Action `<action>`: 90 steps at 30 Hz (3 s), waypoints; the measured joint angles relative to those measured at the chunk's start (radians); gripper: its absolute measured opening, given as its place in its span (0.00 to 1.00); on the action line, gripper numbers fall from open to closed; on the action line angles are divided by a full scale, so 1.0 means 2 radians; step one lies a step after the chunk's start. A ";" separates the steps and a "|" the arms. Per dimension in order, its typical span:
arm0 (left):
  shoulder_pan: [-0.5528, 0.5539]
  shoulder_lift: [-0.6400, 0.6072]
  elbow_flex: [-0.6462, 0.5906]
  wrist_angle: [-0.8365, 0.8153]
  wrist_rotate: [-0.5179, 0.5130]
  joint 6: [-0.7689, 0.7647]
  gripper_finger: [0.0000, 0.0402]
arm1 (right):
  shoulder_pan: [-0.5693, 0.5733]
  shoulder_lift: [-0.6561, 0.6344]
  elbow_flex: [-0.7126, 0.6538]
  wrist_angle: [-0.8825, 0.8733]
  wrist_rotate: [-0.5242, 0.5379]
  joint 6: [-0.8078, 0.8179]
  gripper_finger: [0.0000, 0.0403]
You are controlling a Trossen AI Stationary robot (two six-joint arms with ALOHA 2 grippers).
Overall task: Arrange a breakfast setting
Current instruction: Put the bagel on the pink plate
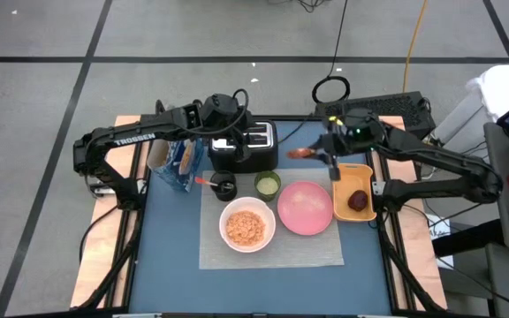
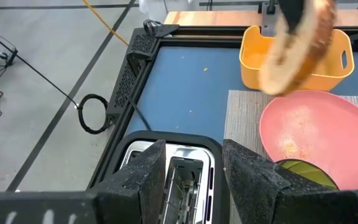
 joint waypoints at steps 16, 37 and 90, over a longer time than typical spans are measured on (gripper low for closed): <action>0.000 0.000 0.000 0.000 0.000 -0.001 0.41 | 0.120 0.016 -0.018 -0.112 0.001 0.095 0.15; 0.000 0.000 0.000 0.000 0.000 -0.001 0.41 | 0.170 0.021 -0.223 0.148 0.084 0.099 0.15; 0.000 0.000 0.000 0.000 0.000 -0.001 0.41 | 0.171 0.018 -0.260 0.176 0.065 0.129 0.52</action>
